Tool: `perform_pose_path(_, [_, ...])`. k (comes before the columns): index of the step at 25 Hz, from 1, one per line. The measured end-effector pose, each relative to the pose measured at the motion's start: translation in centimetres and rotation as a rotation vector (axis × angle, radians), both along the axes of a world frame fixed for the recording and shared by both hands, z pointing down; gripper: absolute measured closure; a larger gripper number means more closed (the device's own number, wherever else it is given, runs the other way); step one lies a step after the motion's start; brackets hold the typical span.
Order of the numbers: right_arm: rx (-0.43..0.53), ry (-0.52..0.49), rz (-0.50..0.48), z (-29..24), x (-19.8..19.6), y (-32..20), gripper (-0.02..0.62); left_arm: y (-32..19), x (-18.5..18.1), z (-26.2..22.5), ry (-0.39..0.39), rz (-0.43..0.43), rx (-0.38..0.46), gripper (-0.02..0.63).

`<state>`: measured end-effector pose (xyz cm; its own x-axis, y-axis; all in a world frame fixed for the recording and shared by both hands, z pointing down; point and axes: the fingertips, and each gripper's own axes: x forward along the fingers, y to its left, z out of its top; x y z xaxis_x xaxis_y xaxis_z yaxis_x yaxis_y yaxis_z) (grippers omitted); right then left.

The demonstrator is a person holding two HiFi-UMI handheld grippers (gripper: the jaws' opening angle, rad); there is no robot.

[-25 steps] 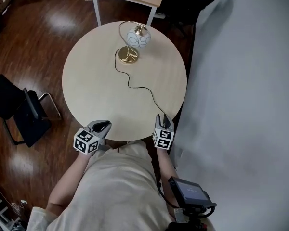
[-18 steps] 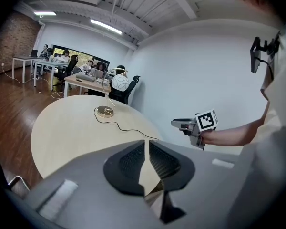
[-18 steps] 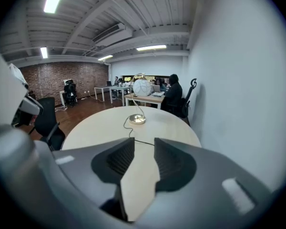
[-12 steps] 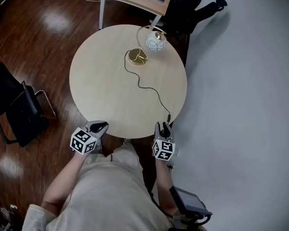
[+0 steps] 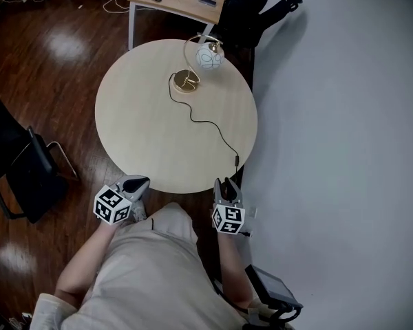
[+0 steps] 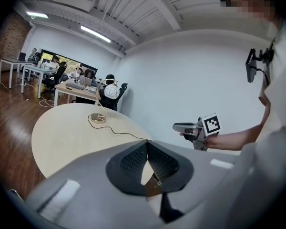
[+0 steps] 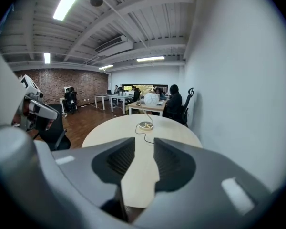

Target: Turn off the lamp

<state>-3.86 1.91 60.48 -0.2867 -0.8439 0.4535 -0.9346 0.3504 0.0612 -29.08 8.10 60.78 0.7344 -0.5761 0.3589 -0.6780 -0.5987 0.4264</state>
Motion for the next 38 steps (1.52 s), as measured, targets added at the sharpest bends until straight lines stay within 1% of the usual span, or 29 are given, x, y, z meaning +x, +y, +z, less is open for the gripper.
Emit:
perform_pose_path(3, [0.019,0.033,-0.033,0.3,0.1,0.6,0.478,0.9,-0.1,0.1,-0.014,-0.009,0.011,0.600])
perform_pose_path(6, [0.001,0.068,-0.059,2.0,0.8,1.2,0.482,1.9,0.4,0.9,-0.026,-0.019,-0.006,0.600])
perform_pose_path(8, [-0.010,0.051,-0.062,2.1,1.1,1.8,0.483,2.7,1.1,0.8,-0.043,-0.012,-0.012,0.600])
perform_pose_path(11, [0.002,0.032,-0.084,1.1,1.2,2.8,0.484,4.5,3.0,0.5,-0.089,0.020,-0.013,0.600])
perform_pose_path(14, [-0.001,0.010,-0.105,1.1,1.4,4.5,0.488,6.9,4.9,1.8,-0.143,0.047,-0.037,0.600])
perform_pose_path(18, [-0.009,-0.035,-0.133,1.4,1.6,7.4,0.488,9.6,6.3,2.6,-0.165,0.038,-0.056,0.600])
perform_pose_path(21, [-0.064,-0.054,-0.175,2.3,1.5,10.1,0.514,11.4,6.9,3.0,-0.184,0.025,-0.057,0.600])
perform_pose_path(23, [-0.110,-0.054,-0.193,3.6,1.6,11.4,0.514,12.4,6.7,3.1,-0.180,0.000,-0.070,0.598])
perform_pose_path(26, [-0.154,-0.058,-0.215,4.9,1.9,12.2,0.514,13.5,6.7,2.8,-0.182,-0.042,-0.076,0.598])
perform_pose_path(29, [-0.192,-0.076,-0.224,5.9,2.8,13.4,0.524,15.2,7.6,3.8,-0.196,-0.056,-0.095,0.598])
perform_pose_path(32, [-0.206,-0.099,-0.224,6.4,3.6,14.8,0.525,16.7,8.2,4.9,-0.197,-0.073,-0.131,0.598])
perform_pose_path(34, [-0.208,-0.108,-0.239,6.5,3.6,15.4,0.529,17.3,8.4,4.8,-0.193,-0.093,-0.138,0.598])
perform_pose_path(38, [-0.234,-0.091,-0.274,7.5,3.3,17.0,0.529,18.5,8.8,4.9,-0.191,-0.108,-0.145,0.598])
